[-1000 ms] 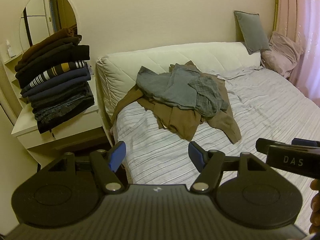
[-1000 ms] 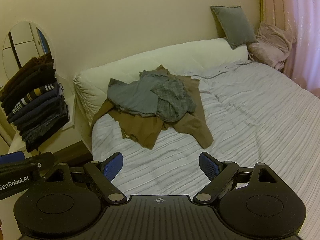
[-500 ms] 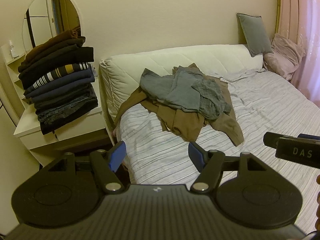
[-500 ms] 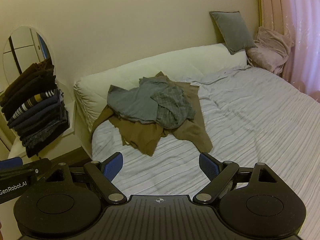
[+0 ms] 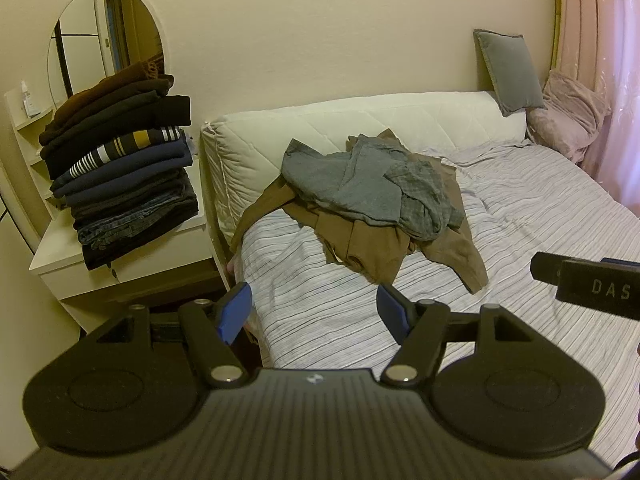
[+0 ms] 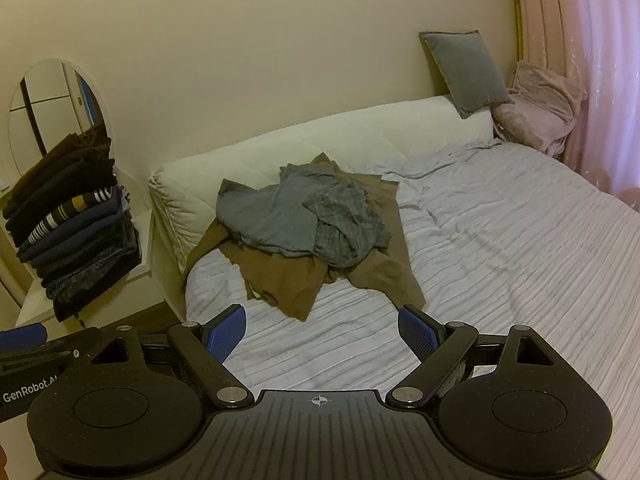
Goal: Fold clothes
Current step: 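Move both tools toward the pile of grey and brown clothes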
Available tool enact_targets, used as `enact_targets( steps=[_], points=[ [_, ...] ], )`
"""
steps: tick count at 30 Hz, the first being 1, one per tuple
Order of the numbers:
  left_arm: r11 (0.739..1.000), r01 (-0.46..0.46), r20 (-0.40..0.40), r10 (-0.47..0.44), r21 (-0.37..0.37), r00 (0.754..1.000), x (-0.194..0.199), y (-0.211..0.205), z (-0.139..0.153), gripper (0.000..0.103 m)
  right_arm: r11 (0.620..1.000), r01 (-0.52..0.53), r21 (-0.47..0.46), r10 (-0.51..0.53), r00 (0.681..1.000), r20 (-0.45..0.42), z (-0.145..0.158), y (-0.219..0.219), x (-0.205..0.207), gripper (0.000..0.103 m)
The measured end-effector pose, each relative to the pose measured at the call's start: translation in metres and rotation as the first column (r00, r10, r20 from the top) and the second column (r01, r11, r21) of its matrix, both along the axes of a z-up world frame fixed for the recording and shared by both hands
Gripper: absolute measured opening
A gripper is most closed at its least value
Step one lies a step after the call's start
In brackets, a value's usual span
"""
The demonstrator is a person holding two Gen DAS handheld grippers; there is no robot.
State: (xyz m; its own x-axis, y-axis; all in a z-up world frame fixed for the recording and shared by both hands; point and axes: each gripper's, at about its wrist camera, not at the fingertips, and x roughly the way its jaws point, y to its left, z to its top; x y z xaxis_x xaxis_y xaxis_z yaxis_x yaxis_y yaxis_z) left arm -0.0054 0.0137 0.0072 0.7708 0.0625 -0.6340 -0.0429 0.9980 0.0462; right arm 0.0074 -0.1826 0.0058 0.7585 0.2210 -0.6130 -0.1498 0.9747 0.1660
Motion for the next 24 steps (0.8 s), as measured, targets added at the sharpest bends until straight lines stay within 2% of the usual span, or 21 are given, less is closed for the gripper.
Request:
enact_targets(
  steps=[14,24],
  points=[
    [1.000,-0.015,0.009,0.015,0.012,1.000,0.004,0.007,0.003,0.066,1.000,0.000,0.011,0.000,1.000,0.029,-0.001,0.004,0.002,0.086],
    [1.000,0.030,0.009,-0.030,0.009,1.000,0.027,0.005,0.001,0.066,0.999,0.051,0.011,-0.051,0.998,0.036,-0.001,0.002,0.015,0.086]
  ],
)
